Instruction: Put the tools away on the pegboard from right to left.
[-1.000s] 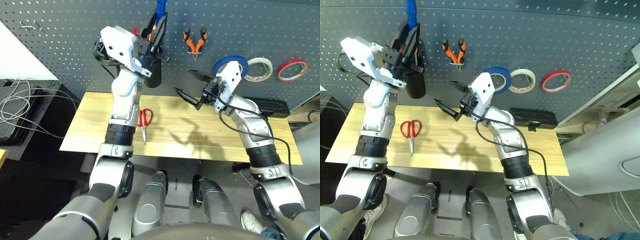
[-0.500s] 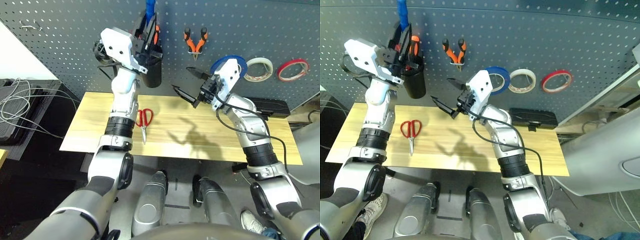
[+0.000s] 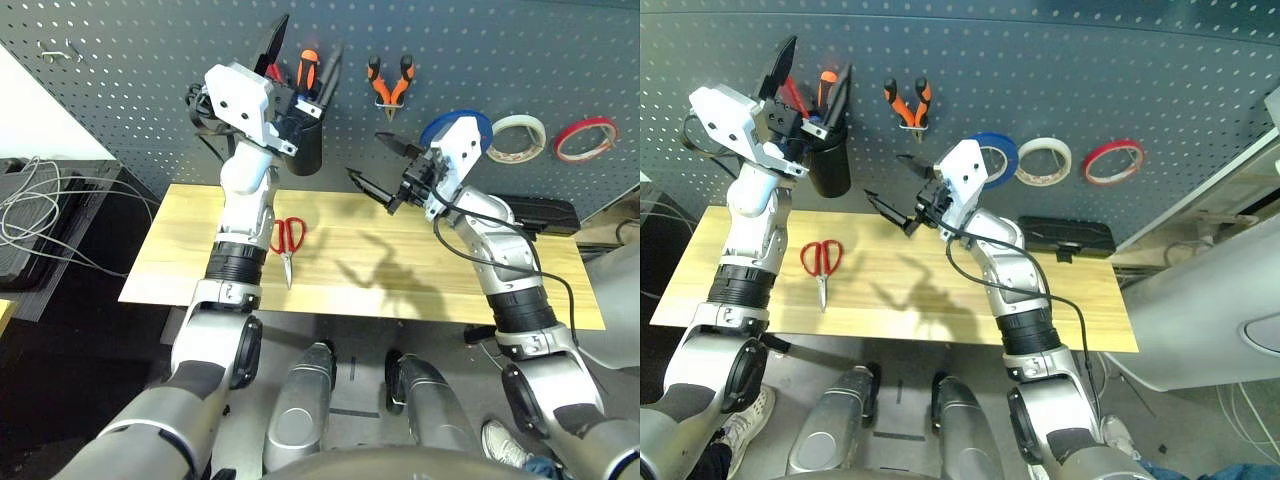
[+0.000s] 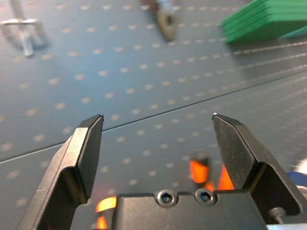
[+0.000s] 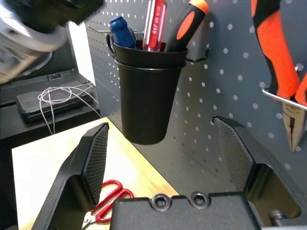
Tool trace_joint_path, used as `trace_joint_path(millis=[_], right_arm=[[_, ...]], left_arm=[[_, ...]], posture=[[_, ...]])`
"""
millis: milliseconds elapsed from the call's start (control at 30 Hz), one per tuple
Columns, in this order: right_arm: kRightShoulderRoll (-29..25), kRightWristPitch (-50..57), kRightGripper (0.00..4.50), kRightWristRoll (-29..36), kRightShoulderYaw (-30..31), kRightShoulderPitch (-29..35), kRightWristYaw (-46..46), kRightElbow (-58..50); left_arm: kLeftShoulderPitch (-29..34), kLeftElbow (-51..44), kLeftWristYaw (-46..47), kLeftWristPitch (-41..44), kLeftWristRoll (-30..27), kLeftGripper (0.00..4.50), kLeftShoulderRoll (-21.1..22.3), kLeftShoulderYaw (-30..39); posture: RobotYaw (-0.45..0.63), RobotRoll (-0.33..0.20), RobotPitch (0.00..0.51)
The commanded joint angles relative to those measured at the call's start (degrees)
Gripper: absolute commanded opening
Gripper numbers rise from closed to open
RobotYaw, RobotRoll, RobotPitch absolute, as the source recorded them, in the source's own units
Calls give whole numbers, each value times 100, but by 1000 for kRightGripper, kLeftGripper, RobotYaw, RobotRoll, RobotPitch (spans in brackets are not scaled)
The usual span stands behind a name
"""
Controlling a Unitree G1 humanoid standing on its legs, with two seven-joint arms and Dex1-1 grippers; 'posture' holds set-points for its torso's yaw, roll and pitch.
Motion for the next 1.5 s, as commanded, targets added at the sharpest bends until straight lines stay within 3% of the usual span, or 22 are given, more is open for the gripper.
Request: trace_joint_path(millis=[33,233,667,1100,1500], right_arm=[[-62,-9,4500,-2,-10,133,16,20],[-199,-18,4500,-1,-39,261,69,25],[-421,28,4500,-42,-65,523,39,282],[-382,643,4500,-145,62,427,-118,414],[-304,1025,4500,-177,135,489,-217,312]], left_arm=[[387,-704,-604,1350,-527,4477,263,-274],[868,-1262,-1296,2854,-676,4477,824,-692],[1546,-894,-1609,3584,-115,4477,938,-1189],[1628,912,-911,3434,889,4477,582,-1286],[694,3724,1022,2854,864,4477,234,82]], posture=[[93,0,232],[94,0,227],[85,0,231],[90,0,237],[82,0,242]])
